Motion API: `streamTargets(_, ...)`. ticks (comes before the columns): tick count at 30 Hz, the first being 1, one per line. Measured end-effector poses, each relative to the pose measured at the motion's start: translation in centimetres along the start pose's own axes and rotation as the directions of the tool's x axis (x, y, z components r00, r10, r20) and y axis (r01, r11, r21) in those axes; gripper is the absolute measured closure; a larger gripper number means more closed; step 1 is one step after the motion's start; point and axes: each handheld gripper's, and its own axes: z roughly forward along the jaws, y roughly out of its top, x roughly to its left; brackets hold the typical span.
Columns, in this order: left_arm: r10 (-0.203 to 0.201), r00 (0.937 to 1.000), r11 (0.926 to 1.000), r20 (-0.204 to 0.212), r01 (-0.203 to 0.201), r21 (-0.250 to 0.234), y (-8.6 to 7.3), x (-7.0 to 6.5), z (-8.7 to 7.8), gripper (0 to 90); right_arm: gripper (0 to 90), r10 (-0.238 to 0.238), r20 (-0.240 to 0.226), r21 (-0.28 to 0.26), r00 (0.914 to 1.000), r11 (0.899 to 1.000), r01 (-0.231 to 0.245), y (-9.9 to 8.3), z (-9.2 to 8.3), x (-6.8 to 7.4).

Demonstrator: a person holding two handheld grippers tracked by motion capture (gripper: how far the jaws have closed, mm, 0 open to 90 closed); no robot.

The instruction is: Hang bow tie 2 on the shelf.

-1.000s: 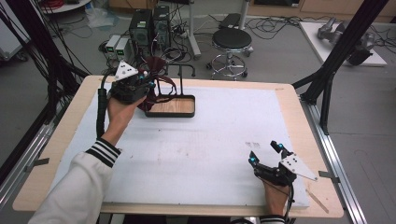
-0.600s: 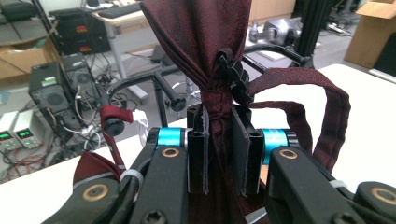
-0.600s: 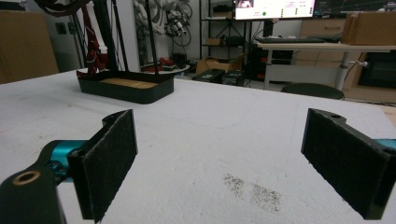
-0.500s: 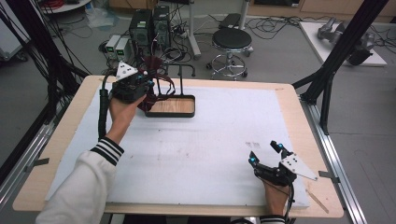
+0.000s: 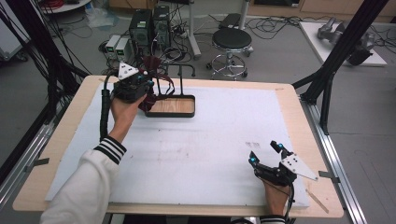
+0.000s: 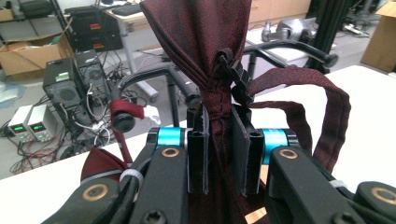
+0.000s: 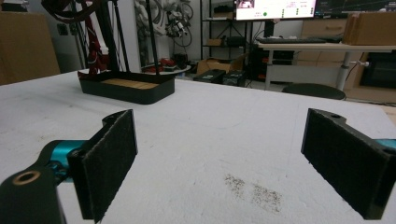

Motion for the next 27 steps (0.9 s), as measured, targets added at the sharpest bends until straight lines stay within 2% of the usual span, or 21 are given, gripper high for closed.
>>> streamTargets(5,-0.021,0.9993,0.9997,-0.030,0.021,-0.011,-0.2,0.4,0.4,77.6,9.7,-0.002,0.000,-0.002,1.0000,1.000,0.002,0.0,0.0,0.0)
streamTargets(16,-0.051,0.9964,0.9987,-0.068,0.051,0.001,-1.0,0.8,1.1,77.7,9.7,-0.004,-0.003,0.000,1.0000,1.000,0.004,0.0,0.0,-0.1)
streamTargets(22,-0.051,0.9961,0.9987,-0.071,0.051,0.001,-1.1,0.8,1.2,77.6,9.7,-0.003,-0.003,0.000,1.0000,1.000,0.003,0.0,0.0,-0.1)
streamTargets(27,-0.048,0.9960,0.9987,-0.076,0.047,-0.020,-0.8,0.6,1.0,77.7,9.7,-0.001,-0.004,0.000,1.0000,1.000,0.001,0.0,0.1,-0.1)
